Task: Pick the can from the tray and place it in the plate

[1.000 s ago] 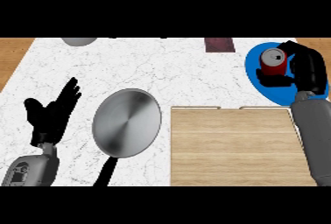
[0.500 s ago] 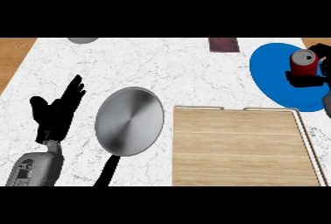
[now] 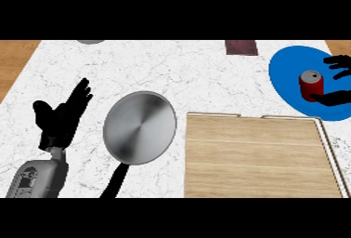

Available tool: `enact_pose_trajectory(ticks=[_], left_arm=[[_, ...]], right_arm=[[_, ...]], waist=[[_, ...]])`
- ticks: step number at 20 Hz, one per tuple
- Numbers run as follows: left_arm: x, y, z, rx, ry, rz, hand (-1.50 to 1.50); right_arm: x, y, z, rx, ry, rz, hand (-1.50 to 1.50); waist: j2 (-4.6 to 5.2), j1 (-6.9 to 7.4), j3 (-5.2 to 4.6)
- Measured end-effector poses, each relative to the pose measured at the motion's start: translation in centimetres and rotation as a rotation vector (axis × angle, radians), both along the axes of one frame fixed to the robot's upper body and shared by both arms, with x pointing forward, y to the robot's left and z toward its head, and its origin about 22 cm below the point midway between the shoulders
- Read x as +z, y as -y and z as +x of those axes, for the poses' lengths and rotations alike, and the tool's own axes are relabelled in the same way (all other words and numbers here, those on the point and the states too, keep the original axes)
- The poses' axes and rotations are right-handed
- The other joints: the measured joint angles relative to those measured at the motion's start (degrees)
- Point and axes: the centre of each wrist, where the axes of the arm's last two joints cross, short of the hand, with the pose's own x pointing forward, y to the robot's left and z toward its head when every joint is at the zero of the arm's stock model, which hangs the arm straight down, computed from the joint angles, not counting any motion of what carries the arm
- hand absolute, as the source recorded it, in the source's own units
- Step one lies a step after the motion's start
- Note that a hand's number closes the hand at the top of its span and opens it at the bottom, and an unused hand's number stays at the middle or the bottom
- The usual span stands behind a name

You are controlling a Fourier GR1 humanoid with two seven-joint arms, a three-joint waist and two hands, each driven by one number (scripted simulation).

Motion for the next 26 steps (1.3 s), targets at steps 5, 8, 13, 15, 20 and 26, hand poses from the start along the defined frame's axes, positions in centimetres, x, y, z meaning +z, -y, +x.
enact_pose_trajectory(ticks=[5, 8, 13, 15, 20, 26], left_arm=[[-0.3, 0.0, -0.2, 0.005, -0.005, -0.005, 0.0], [-0.5, -0.5, -0.4, 0.011, -0.011, 0.001, 0.0], [-0.8, -0.3, -0.6, 0.029, -0.019, 0.0, 0.0], [-1.0, -0.2, -0.7, 0.033, -0.011, 0.002, 0.0], [-0.6, -0.1, -0.3, 0.026, -0.014, 0.0, 0.0], [-0.4, -0.1, 0.0, 0.02, -0.004, 0.0, 0.0]], right_arm=[[0.6, 0.5, 0.0, 0.071, 0.158, 0.037, -1.5], [1.4, -0.1, 0.7, 0.149, 0.279, 0.134, -1.5], [2.4, 0.2, 1.1, 0.2, 0.364, 0.333, -1.5], [2.8, 0.7, 1.0, 0.19, 0.341, 0.433, -1.5], [3.0, 2.7, -0.1, 0.21, 0.252, 0.621, -1.5], [2.4, 5.2, -2.4, 0.236, 0.253, 0.668, -1.5]], waist=[[-0.14, -0.22, 0.02], [-0.39, -0.6, 0.0], [-0.83, -1.59, -0.13], [-0.86, -1.63, -0.15], [-0.74, -1.57, -0.13], [-0.49, -1.06, -0.08]])
